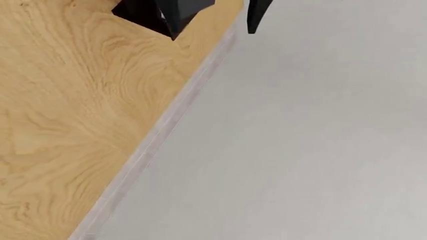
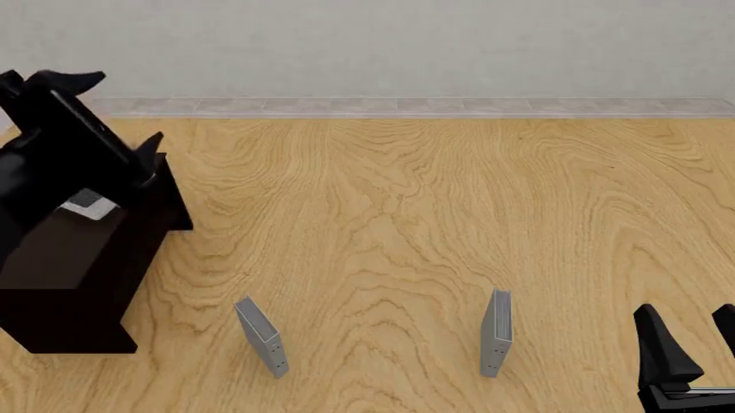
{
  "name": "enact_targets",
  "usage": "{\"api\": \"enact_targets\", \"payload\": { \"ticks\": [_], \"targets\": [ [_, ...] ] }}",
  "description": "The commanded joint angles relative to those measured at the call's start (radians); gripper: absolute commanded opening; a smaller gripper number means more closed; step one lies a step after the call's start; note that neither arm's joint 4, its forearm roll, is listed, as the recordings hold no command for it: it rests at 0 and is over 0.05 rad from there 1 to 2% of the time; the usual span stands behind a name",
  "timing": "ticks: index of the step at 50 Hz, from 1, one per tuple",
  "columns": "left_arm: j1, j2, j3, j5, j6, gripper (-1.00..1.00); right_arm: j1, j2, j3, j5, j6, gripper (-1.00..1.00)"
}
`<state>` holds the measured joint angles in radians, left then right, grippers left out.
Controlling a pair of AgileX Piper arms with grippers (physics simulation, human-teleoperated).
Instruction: Pick up the book in the middle and place it on the cabinet shelf.
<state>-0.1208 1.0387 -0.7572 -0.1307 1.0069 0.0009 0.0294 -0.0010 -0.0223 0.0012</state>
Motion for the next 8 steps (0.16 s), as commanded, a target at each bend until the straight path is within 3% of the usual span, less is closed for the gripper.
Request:
{"api": "enact_targets", "payload": {
  "ticks": [1,8],
  "targets": [
    [-0.02,-0.057,0.034,0.001,-0.074,1.0,0.0,0.0,0.0,0.0,0.0,1.0],
    [-0.067,-0.122,0.035,0.029,-0.207,1.0,0.0,0.0,0.0,0.0,0.0,1.0]
  ]
}}
